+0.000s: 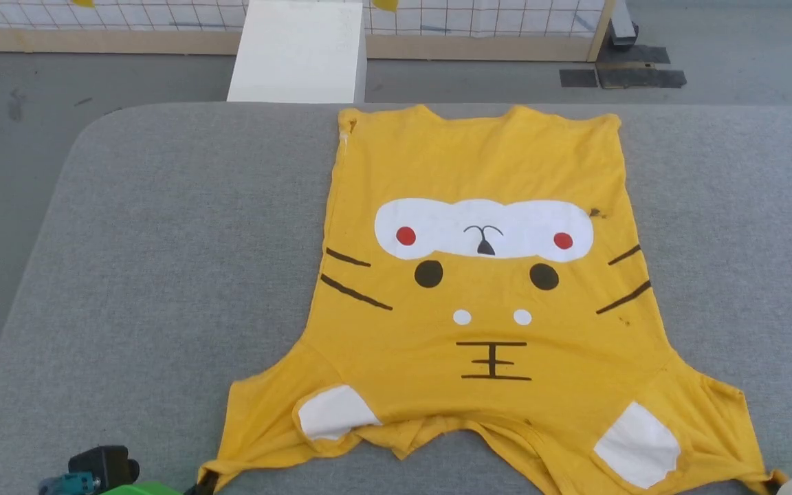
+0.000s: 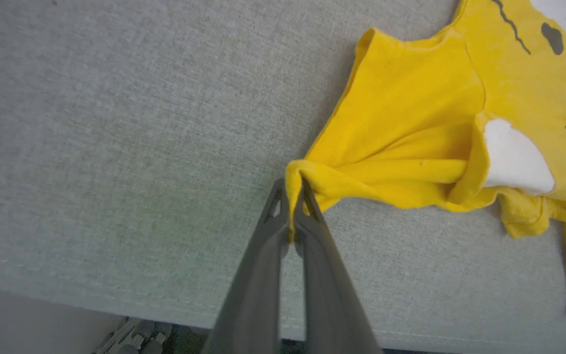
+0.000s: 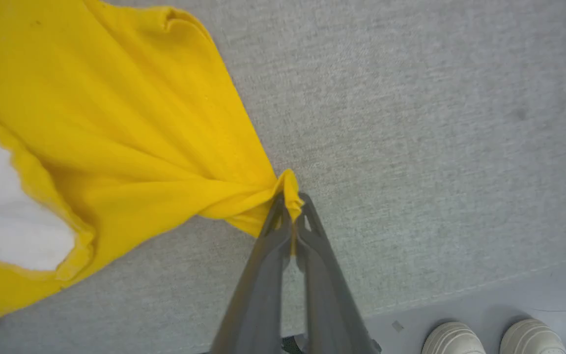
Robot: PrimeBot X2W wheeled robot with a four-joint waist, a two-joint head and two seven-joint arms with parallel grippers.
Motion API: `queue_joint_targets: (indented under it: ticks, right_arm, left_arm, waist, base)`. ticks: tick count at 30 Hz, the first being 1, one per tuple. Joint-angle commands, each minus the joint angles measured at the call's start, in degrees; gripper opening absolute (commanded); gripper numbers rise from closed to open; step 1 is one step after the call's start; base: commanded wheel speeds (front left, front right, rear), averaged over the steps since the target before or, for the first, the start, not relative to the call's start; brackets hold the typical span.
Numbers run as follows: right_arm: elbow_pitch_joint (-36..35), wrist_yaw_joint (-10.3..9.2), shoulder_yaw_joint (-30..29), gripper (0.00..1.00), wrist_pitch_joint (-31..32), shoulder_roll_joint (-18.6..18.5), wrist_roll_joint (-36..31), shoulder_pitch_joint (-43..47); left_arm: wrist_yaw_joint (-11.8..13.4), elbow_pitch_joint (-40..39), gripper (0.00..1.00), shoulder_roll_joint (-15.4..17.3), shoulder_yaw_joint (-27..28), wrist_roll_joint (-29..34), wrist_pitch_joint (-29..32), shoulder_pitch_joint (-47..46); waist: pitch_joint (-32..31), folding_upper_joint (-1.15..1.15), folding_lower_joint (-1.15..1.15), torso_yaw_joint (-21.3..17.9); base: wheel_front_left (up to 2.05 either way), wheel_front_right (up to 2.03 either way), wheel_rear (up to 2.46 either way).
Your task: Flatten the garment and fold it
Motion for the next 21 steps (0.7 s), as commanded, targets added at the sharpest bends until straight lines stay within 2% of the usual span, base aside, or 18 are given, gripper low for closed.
queue_joint_targets:
  ticks: [1,5,8,9,10,11,12,19,21]
  right_arm:
    - [1.59,-0.08,0.26,0.0,0.32,0.13,1.48,0.6]
    - [5.71,-0.08,1.1,0.0,0.45,0.15,4.36,-0.04]
    - [7.04,-0.08,1.01,0.0,0.05,0.16,7.14,-0.93]
    - [7.03,-0.08,0.77,0.12,-0.33,0.16,7.51,-1.19]
    - [6.8,-0.08,0.76,0.32,-0.38,0.16,7.61,-1.29]
    - [6.01,-0.08,0.74,0.76,-0.76,0.16,7.85,-1.49]
    - [5.15,-0.08,0.54,1.0,-1.36,0.16,8.1,-1.73]
    - [-2.74,-0.08,0.59,1.0,-10.34,0.16,10.05,-7.91]
    - [-3.45,-0.08,1.16,1.0,-13.74,0.17,9.52,-11.13]
  left_arm:
    - [0.02,0.4,0.0,0.25,-0.01,-0.26,0.0,0.97]
    - [-0.4,0.66,0.0,-0.6,-0.8,-0.53,-0.25,0.59]
    - [-0.42,0.98,0.0,-0.03,-1.36,0.52,-0.38,0.28]
    - [-0.38,1.12,0.0,0.09,-1.49,0.77,-0.4,0.21]
    - [-0.47,1.13,0.0,0.07,-1.52,0.73,-0.49,0.16]
    - [-0.69,1.03,0.0,-0.04,-1.45,0.5,-0.68,0.12]
    - [-0.81,0.96,0.0,-0.08,-1.41,0.35,-0.76,0.11]
    - [-0.79,-0.09,0.0,0.76,-1.8,1.34,-0.94,-0.15]
    - [-1.79,0.63,0.0,1.23,-1.49,0.92,-1.2,-0.68]
  waist:
    - [0.07,0.0,0.01,-0.01]
    - [0.17,0.0,0.01,0.06]
    - [0.15,0.0,0.01,0.06]
    - [0.1,0.0,0.01,0.06]
    - [0.04,0.0,0.01,0.07]
    - [-0.02,0.0,0.01,0.11]
    - [-0.07,0.0,0.01,0.14]
    - [-0.12,0.0,0.01,0.61]
    - [0.32,0.0,0.01,1.01]
  base:
    - [0.0,0.0,0.0]
    - [0.0,0.0,0.0]
    - [0.0,0.0,0.0]
    - [0.0,0.0,0.0]
    - [0.0,0.0,0.0]
    - [0.0,0.0,0.0]
    - [0.0,0.0,0.0]
    - [0.0,0.0,0.0]
    - [0.0,0.0,0.0]
